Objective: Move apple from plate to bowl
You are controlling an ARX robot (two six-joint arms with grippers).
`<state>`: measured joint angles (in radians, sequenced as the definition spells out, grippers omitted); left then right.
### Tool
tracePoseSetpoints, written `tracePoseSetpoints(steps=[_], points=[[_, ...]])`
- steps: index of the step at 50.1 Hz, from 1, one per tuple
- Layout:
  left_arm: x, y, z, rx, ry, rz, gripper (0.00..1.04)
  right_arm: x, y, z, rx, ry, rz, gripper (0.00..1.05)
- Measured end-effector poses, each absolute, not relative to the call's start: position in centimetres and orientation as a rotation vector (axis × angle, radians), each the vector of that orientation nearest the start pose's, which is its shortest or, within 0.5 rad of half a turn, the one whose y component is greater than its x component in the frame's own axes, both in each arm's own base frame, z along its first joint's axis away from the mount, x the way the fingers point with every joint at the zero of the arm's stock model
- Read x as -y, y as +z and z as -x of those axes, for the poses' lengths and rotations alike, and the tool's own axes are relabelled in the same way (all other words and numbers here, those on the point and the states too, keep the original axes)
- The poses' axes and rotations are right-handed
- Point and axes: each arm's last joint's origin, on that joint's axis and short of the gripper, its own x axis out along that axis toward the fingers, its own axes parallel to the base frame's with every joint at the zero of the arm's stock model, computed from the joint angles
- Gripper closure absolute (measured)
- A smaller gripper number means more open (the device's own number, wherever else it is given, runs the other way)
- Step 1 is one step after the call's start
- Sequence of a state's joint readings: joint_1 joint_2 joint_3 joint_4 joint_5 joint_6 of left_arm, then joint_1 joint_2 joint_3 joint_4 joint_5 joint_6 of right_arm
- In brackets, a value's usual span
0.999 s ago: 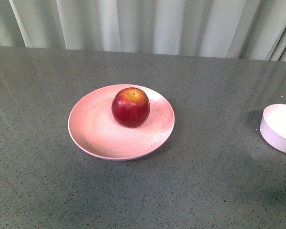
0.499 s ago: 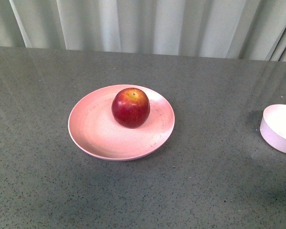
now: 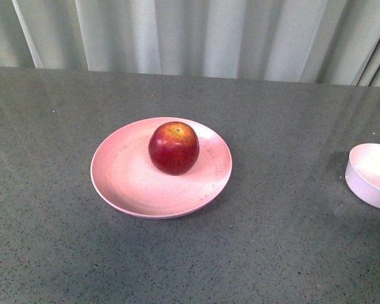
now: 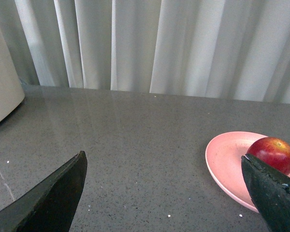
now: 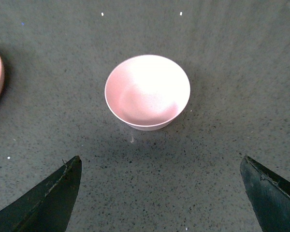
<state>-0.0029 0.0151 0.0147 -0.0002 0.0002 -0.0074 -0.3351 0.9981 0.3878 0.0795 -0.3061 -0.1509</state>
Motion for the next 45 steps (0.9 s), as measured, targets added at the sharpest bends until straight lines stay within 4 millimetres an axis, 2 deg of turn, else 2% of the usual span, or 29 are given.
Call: tracePoseSetpoints(steps=[13,23,28,45], points=[[0.0,16.7,-9.8,-0.001,-0.003,0.007,0.09,7.9,14.0,-25.9,-0.713,0.015,-0.121,0.09],[0.0,16.7,-9.8,-0.001,-0.003,0.007,0.09,8.7,12.6,-30.0,-0.746,-0.026,-0.18,0.09],[0.0,16.7,-9.8,-0.001,-0.003,0.007,0.09,9.0,11.9,-31.5,-0.768,-0.053,-0.188,0.09],[0.0,16.7,-9.8,-0.001,-0.003,0.007,0.09,8.8,9.9,-34.0,-0.828,-0.099,-0.174,0.09]])
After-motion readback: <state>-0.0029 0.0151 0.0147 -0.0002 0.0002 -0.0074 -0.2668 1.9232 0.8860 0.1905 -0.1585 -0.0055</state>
